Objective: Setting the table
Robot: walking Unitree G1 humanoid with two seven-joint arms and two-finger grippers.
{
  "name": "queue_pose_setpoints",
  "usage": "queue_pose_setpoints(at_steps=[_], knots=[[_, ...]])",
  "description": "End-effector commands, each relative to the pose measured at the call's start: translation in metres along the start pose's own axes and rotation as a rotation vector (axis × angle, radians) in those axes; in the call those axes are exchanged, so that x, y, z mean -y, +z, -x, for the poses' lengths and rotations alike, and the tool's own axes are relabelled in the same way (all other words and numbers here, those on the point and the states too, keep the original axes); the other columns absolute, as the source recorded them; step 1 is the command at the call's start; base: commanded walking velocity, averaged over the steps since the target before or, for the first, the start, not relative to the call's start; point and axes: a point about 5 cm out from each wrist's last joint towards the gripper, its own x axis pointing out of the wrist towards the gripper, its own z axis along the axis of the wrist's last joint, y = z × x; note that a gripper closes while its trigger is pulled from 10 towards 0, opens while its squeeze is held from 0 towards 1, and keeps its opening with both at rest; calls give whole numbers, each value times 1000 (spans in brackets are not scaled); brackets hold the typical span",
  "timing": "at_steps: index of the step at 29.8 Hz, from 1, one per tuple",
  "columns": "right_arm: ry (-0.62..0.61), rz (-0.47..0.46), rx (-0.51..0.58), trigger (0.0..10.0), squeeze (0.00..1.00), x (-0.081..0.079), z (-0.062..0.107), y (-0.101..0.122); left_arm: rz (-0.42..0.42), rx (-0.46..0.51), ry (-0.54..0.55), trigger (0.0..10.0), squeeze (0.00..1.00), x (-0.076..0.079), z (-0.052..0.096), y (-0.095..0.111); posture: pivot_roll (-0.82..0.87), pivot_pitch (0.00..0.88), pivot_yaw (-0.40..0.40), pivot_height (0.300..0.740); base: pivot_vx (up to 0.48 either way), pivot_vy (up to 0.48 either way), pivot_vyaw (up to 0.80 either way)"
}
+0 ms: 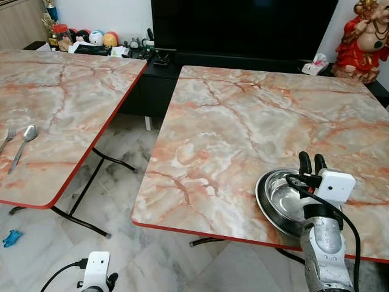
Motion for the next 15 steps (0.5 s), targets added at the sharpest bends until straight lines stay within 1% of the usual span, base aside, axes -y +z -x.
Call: queue_pose_setpoints(at_steps=[1, 15], knots=[[15, 8, 22, 10000, 0, -2, -4, 5, 18, -15, 2, 10000, 0, 0, 1, -4, 59, 0, -28, 740, 0, 341, 0], [20, 17, 28, 10000, 0, -3, -8, 8, 28, -22, 6, 10000, 0, 0, 1, -6, 68, 0, -32, 740, 0, 348, 0]])
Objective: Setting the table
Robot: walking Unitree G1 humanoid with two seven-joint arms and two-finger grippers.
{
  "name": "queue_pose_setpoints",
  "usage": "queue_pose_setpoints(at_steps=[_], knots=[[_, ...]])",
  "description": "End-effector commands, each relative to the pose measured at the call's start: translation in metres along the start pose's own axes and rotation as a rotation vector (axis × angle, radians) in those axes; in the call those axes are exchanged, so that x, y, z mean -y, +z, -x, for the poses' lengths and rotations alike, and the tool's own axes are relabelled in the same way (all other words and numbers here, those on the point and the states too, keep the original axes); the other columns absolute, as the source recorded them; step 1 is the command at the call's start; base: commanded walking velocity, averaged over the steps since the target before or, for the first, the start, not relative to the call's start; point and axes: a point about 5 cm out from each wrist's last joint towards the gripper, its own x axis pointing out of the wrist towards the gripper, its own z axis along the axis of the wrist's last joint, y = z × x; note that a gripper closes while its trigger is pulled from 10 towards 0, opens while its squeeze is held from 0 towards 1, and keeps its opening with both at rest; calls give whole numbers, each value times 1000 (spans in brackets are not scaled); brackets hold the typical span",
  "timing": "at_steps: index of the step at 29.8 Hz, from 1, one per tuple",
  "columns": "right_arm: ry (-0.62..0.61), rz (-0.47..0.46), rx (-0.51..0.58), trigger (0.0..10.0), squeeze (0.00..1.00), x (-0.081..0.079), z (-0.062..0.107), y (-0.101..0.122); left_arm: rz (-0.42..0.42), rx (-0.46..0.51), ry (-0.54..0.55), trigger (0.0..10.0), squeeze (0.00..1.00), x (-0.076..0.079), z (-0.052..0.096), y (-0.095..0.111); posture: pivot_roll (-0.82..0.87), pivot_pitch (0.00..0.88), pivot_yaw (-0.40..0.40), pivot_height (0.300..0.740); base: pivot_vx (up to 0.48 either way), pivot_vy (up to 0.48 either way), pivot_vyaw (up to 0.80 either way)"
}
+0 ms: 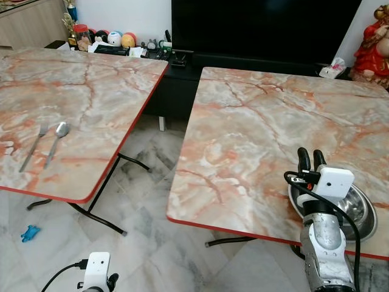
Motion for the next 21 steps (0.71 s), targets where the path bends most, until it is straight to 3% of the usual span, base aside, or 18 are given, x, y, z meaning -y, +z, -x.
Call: queue_pose_setpoints(at_steps=[1, 21], knots=[[1, 8, 7, 10000, 0, 1, -2, 3, 18, -20, 1, 10000, 0, 1, 1, -5, 68, 0, -31, 740, 0, 349, 0], [37, 7, 10, 10000, 0, -10, -4, 6, 21, -16, -1, 10000, 0, 1, 0, -2, 64, 5, -24, 740, 0, 354, 0]])
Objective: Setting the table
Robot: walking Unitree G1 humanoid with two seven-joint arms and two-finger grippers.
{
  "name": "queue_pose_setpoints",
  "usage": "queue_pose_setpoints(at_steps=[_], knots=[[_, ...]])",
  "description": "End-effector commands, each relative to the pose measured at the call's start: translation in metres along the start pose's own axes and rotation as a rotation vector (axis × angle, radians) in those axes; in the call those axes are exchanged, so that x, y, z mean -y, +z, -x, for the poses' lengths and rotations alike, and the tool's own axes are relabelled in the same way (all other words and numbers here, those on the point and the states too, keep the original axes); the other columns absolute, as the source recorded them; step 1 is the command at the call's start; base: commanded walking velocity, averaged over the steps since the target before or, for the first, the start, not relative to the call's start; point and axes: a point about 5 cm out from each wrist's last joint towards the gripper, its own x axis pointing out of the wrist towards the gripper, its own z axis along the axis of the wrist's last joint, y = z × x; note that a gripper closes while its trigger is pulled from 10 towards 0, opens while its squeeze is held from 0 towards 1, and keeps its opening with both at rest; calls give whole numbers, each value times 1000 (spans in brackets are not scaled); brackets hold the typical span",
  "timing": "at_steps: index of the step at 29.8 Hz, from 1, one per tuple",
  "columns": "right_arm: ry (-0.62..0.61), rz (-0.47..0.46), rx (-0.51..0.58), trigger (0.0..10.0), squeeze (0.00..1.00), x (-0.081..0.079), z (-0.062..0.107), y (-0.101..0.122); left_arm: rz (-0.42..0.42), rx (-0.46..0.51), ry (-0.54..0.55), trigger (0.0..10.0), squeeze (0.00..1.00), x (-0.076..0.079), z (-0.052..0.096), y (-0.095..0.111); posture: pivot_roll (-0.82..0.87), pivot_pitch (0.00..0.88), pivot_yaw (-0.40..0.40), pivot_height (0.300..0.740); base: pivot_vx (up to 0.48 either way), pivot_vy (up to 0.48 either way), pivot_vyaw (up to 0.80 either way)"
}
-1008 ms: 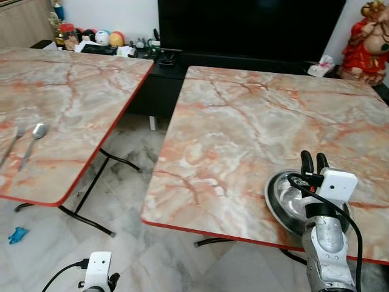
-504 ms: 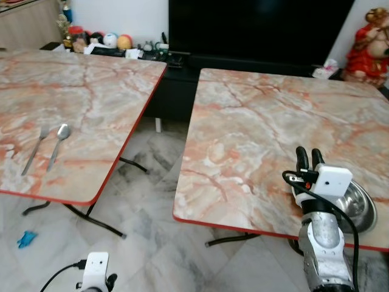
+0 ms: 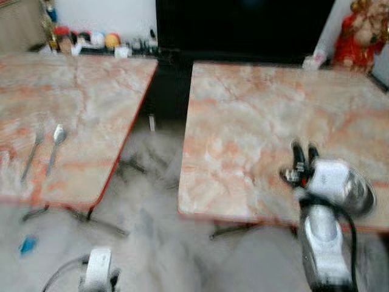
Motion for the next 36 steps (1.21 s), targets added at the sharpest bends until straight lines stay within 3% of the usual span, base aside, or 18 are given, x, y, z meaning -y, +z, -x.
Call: queue_pose_setpoints(at_steps=[1, 13, 36], knots=[[20, -5, 22, 10000, 0, -7, -4, 6, 9, -8, 14, 10000, 0, -6, 1, -2, 64, 5, -24, 740, 0, 364, 0], [37, -8, 16, 10000, 0, -11, -4, 6, 10, -10, 14, 10000, 0, -7, 1, -3, 64, 10, -23, 740, 0, 363, 0], [115, -16, -37, 10000, 0, -24, -1, -4, 15, -31, 29, 10000, 0, -25, 7, -13, 66, 11, -25, 740, 0, 364, 0]])
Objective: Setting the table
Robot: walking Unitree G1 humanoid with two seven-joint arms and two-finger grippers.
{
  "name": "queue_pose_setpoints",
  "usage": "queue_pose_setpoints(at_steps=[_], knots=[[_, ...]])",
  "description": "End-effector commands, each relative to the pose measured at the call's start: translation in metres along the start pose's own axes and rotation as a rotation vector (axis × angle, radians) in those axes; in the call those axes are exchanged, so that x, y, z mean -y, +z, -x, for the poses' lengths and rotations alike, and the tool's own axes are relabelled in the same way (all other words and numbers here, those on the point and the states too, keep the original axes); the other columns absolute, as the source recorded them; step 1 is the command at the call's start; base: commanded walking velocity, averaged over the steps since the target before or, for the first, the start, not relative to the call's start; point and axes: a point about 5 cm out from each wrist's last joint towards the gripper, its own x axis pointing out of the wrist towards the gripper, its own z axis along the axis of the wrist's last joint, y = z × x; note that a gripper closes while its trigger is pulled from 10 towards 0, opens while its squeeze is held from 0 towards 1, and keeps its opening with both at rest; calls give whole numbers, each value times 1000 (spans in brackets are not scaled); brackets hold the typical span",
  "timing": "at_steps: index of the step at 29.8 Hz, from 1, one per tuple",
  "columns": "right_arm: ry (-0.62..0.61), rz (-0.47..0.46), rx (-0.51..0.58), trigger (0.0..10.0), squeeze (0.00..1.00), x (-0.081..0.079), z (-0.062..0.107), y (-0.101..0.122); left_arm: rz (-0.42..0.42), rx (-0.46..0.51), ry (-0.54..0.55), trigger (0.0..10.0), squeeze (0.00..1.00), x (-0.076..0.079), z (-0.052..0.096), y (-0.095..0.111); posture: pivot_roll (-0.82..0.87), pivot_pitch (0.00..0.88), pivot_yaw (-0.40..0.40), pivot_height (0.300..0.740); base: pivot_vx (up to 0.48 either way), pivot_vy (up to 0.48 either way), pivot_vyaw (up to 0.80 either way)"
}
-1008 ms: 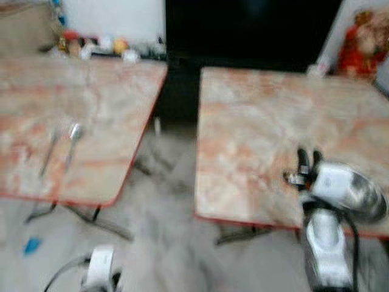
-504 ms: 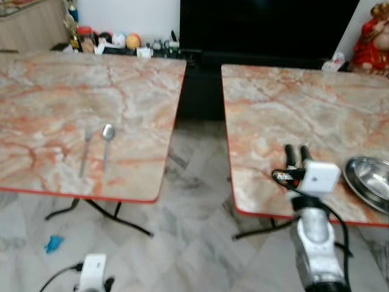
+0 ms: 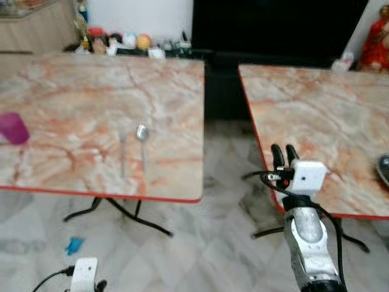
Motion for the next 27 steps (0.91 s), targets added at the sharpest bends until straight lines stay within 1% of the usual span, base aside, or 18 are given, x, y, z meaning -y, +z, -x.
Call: queue_pose_setpoints(at_steps=[1, 2, 3, 4, 5, 7, 10, 12, 14, 15, 17, 18, 19, 20, 22, 24, 25, 27], knots=[[-26, -2, -43, 10000, 0, 8, 4, -8, 16, -11, -15, 10000, 0, 5, 0, -4, 66, 11, -25, 740, 0, 364, 0], [-51, -2, -95, 10000, 0, 10, 7, -18, 17, -11, -15, 10000, 0, 5, 0, -4, 65, 10, -25, 740, 0, 364, 0], [-51, -2, -95, 10000, 0, 10, 7, -18, 17, -11, -15, 10000, 0, 5, 0, -4, 65, 10, -25, 740, 0, 364, 0], [-65, -6, -140, 10000, 0, 12, 10, -26, 17, -11, -16, 10000, 0, 6, 0, -4, 65, 11, -25, 740, 0, 364, 0], [-72, -13, -227, 10000, 0, 13, 18, -45, 17, -11, -20, 10000, 0, 9, 0, -4, 66, 12, -25, 740, 0, 364, 0], [-68, -21, -250, 10000, 0, 12, 21, -49, 17, -11, -22, 10000, 0, 11, 0, -4, 66, 12, -25, 740, 0, 364, 0], [-58, 10, -335, 10000, 0, 11, 31, -66, 17, -12, -25, 10000, 0, 14, -1, -4, 65, 12, -25, 740, 0, 364, 0], [-49, 39, -484, 10000, 0, 12, 47, -90, 16, -14, -28, 10000, 0, 17, -1, -4, 62, 12, -24, 740, 0, 364, 0], [-48, 41, -508, 10000, 0, 12, 50, -94, 16, -14, -28, 10000, 0, 17, -1, -4, 62, 12, -24, 740, 0, 364, 0], [-89, 108, -647, 10000, 0, 16, 64, -112, 15, -14, -30, 10000, 0, 18, -1, -4, 64, 13, -24, 740, 0, 371, 0], [-175, 149, -786, 10000, 0, 22, 82, -127, 15, -15, -30, 10000, 0, 19, -1, -4, 67, 10, -26, 740, 0, 364, 0], [-244, 115, -845, 10000, 0, 26, 90, -133, 15, -15, -29, 10000, 0, 18, -1, -4, 70, 13, -26, 740, 0, 364, 0], [-244, 115, -845, 10000, 0, 26, 90, -133, 15, -15, -29, 10000, 0, 18, -1, -4, 70, 13, -26, 740, 0, 364, 0], [-343, 24, -928, 10000, 0, 27, 104, -142, 16, -16, -27, 10000, 0, 17, -1, -5, 71, 11, -26, 740, 0, 360, 0], [-382, -70, -1000, 10000, 0, 22, 117, -150, 18, -17, -21, 10000, 0, 14, 0, -6, 73, 14, -25, 740, 0, 362, 0], [-364, -72, -1013, 10000, 0, 20, 119, -151, 18, -17, -19, 10000, 0, 13, 0, -6, 67, 12, -23, 740, 0, 364, 0], [-299, -82, -1051, 10000, 0, 12, 124, -155, 16, -18, -18, 10000, 0, 11, 0, -6, 65, 12, -22, 740, 0, 364, 0], [-225, -92, -1094, 10000, 0, 5, 131, -159, 14, -20, -18, 10000, 0, 10, 0, -7, 65, 13, -22, 740, 0, 364, 0]])
